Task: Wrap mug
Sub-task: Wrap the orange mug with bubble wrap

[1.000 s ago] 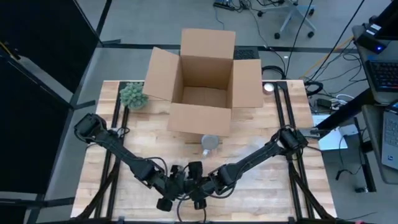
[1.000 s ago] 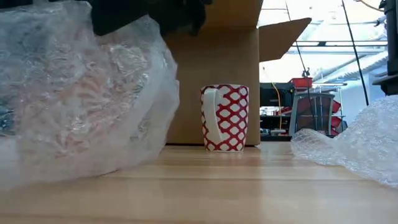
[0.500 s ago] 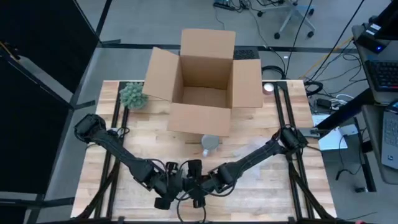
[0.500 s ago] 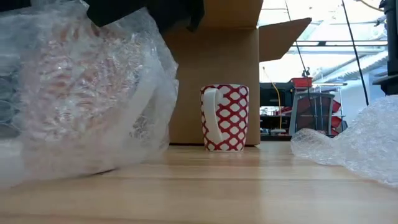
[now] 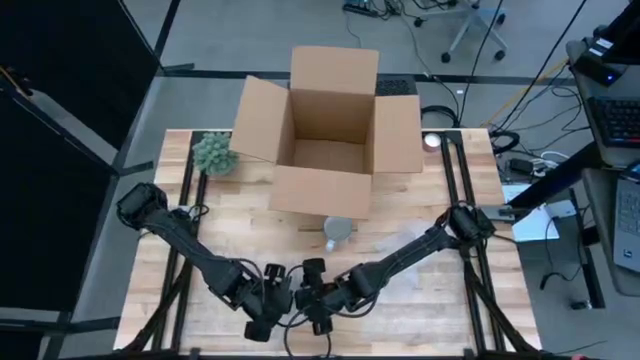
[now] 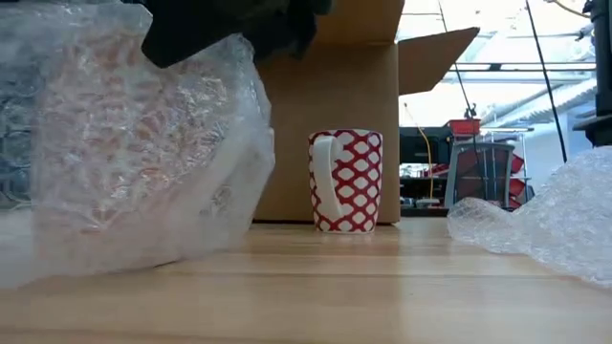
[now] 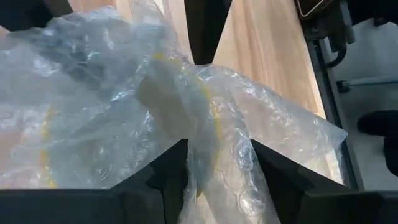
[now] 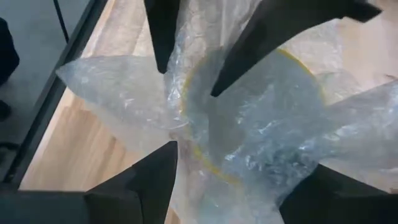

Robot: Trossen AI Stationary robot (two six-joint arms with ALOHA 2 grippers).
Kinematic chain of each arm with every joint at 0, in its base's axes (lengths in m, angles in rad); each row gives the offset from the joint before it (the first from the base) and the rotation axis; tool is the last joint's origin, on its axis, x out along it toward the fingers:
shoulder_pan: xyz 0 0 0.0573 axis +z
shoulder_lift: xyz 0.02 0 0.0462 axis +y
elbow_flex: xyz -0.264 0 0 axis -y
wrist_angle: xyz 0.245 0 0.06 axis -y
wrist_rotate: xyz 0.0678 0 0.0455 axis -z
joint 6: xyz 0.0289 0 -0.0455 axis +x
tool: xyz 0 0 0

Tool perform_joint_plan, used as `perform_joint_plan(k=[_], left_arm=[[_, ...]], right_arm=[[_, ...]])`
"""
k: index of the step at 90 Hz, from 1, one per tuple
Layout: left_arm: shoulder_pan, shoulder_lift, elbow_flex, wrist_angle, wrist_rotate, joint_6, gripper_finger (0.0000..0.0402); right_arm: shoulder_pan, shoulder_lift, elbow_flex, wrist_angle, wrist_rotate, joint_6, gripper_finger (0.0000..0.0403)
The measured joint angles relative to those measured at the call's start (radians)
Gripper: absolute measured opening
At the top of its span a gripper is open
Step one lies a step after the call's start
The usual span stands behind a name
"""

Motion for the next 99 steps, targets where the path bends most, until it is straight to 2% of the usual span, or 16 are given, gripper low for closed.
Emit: perform_joint_plan(k=[27, 54, 72, 81, 99], left_arm=[[0.026, -0.003, 0.013, -0.034, 0.133, 0.001, 0.0144], [0.013, -0.014, 0.029, -0.029, 0.152, 0.002, 0.0144], [0.043, -0.012, 0.029, -0.03, 0.169, 0.007, 0.0145], [0.05, -0.012, 0.029, -0.028, 0.169, 0.003, 0.016], [0.063, -0.012, 0.028, -0.036, 0.17, 0.037, 0.0219]], right_arm=[[0.0, 0.0, 0.0, 0.013, 0.002, -0.002, 0.0217], [0.001, -0.001, 0.0, 0.014, 0.001, -0.004, 0.0217], [0.0, -0.002, 0.0, 0.008, 0.005, -0.003, 0.0217], [0.0, -0.002, 0.0, 0.009, 0.005, -0.004, 0.0217], [0.0, -0.002, -0.001, 0.006, 0.008, -0.003, 0.0217]])
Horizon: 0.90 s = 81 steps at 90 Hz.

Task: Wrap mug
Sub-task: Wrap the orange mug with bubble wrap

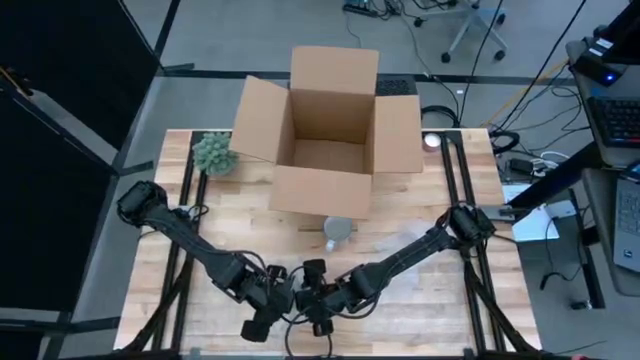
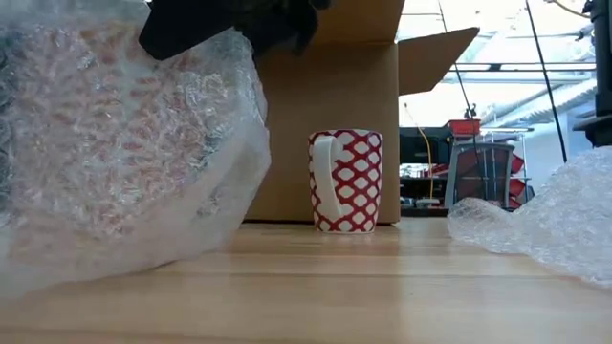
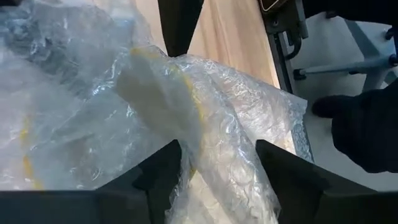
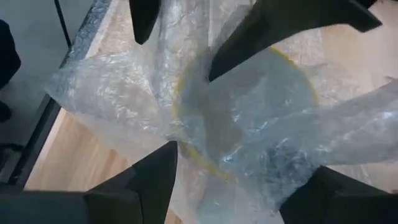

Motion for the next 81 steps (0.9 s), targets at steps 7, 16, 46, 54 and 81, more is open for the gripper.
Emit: perform_joint_plan(k=[7, 16, 46, 54, 81], left_arm=[[0.003, -0.002, 0.006, -0.029, -0.012, -0.002, 0.0235], [-0.002, -0.02, 0.033, -0.104, -0.111, -0.004, 0.0243], [-0.01, -0.157, 0.053, -0.166, -0.281, -0.003, 0.0245], [-0.011, -0.18, 0.053, -0.191, -0.342, -0.002, 0.0245], [0.014, -0.162, 0.04, -0.082, -0.41, 0.041, 0.0245]], right_arm=[[0.0, 0.0, 0.0, 0.001, 0.0, 0.0, 0.0217], [0.0, 0.0, 0.0, 0.005, -0.004, 0.0, 0.0217], [0.0, 0.0, 0.0, 0.008, -0.004, 0.0, 0.0217], [0.0, 0.0, 0.0, 0.009, -0.004, 0.0, 0.0217], [0.0, 0.0, 0.0, 0.009, -0.004, -0.001, 0.0217]])
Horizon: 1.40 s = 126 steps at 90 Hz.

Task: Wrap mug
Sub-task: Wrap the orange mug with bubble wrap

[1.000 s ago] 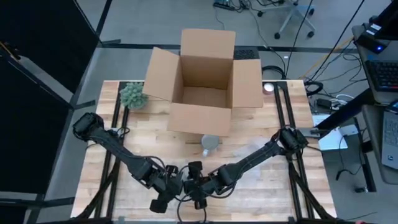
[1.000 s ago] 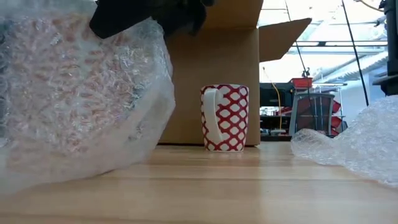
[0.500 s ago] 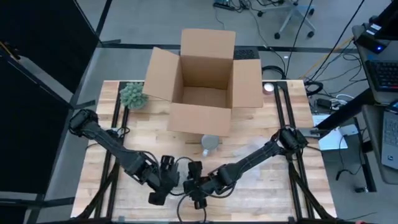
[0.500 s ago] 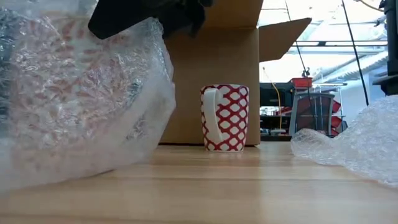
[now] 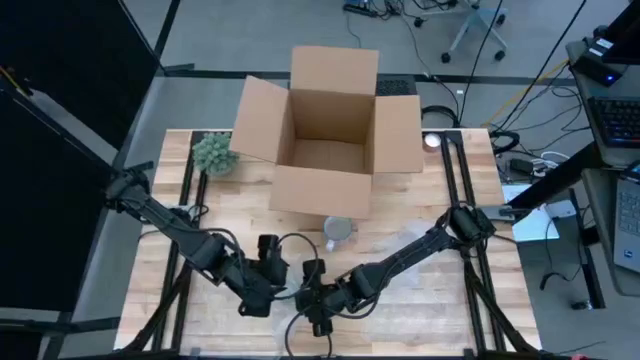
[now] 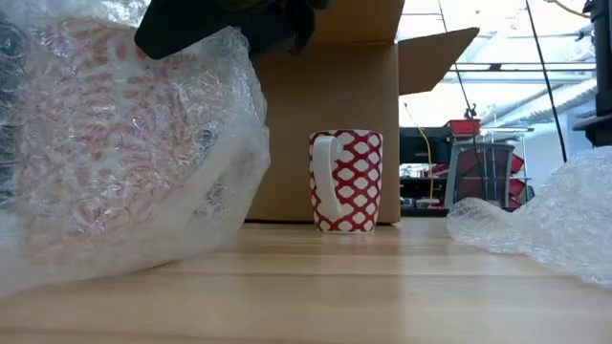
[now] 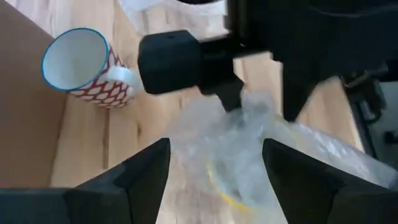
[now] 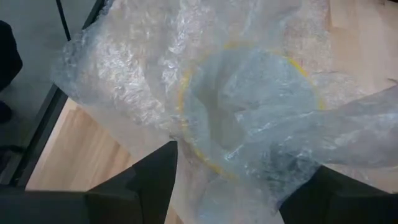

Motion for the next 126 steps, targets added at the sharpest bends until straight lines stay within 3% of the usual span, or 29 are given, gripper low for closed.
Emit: perform_joint_plan(k=[28, 45, 64, 103, 115, 126], left_arm=[[0.013, 0.0, -0.124, 0.154, 0.013, -0.023, 0.0245], [-0.005, 0.0, -0.193, 0.274, 0.14, -0.027, 0.0245], [-0.013, 0.0, -0.314, 0.464, 0.215, -0.053, 0.0245], [0.016, 0.011, -0.41, 0.576, 0.227, -0.093, 0.0244], [0.018, 0.014, -0.414, 0.615, 0.235, -0.075, 0.0244], [0.022, 0.015, -0.414, 0.621, 0.239, -0.076, 0.0244]], right_arm=[[0.0, 0.0, 0.0, -0.002, 0.0, -0.001, 0.0217], [0.0, 0.0, 0.0, -0.001, 0.0, -0.01, 0.0217], [0.0, -0.007, 0.0, -0.003, -0.001, -0.019, 0.0217], [0.014, -0.078, 0.001, -0.095, -0.001, -0.053, 0.0217], [0.016, -0.095, 0.002, 0.007, -0.002, -0.053, 0.0217], [0.016, -0.034, 0.002, 0.101, -0.02, -0.057, 0.0217]])
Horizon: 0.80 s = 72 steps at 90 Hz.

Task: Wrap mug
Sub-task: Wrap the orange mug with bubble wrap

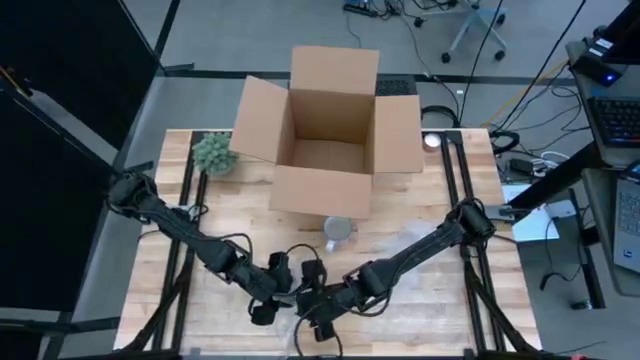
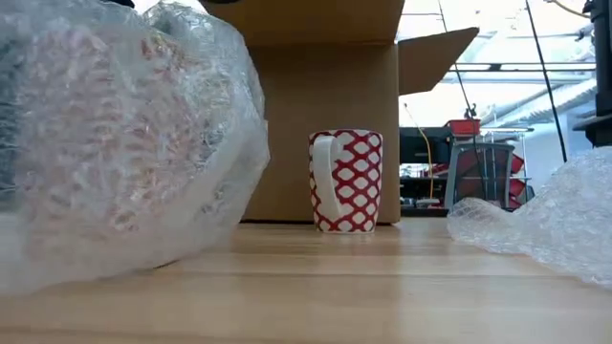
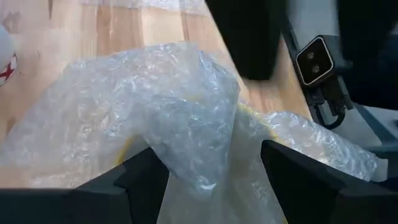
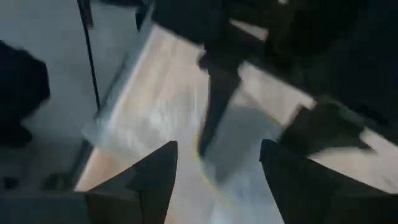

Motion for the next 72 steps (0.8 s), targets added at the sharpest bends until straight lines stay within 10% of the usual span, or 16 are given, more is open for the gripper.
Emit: perform_joint_plan(k=[72], left_arm=[[-0.036, -0.092, 0.19, -0.34, -0.061, -0.034, 0.0245]], right_arm=[[-0.011, 0.076, -0.001, -0.054, -0.003, 0.058, 0.0217]])
